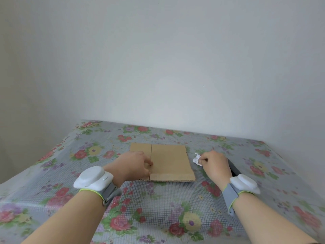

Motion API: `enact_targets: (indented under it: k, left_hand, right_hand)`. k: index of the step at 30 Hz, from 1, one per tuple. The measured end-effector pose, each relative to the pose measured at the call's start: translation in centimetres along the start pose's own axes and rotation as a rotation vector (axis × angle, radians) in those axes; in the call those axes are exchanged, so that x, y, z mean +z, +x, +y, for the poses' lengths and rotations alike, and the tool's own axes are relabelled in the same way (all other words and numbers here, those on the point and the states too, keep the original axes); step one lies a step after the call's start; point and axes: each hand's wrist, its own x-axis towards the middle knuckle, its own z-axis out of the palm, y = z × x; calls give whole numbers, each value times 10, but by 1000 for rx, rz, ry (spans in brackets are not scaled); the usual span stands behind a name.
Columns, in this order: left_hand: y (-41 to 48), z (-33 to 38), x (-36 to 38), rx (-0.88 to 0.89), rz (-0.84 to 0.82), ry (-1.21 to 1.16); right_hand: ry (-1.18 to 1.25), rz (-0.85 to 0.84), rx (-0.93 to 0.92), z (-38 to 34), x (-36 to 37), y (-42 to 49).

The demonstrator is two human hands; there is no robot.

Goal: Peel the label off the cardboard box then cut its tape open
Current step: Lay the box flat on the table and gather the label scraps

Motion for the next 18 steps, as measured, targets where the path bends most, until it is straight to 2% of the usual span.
enact_targets:
  k: [3,9,12,15,18]
  left_hand:
    - [1,0,0,1,8,-12]
    - [-1,-1,1,-2,4,-9]
    - [0,0,1,-3,7,-9]
    - [0,0,0,-7,11,-19]
    - [0,1,0,-12,12,-29]
  right_hand:
    - [21,-56,-48,-3,-3,-3]
    - [-82,38,25,-5,8,-1]
    - [-32,27,54,-2,5,2]
    - [52,-44,-3,-3,0,1]
    - [-15,-56,-58,-5,5,-6]
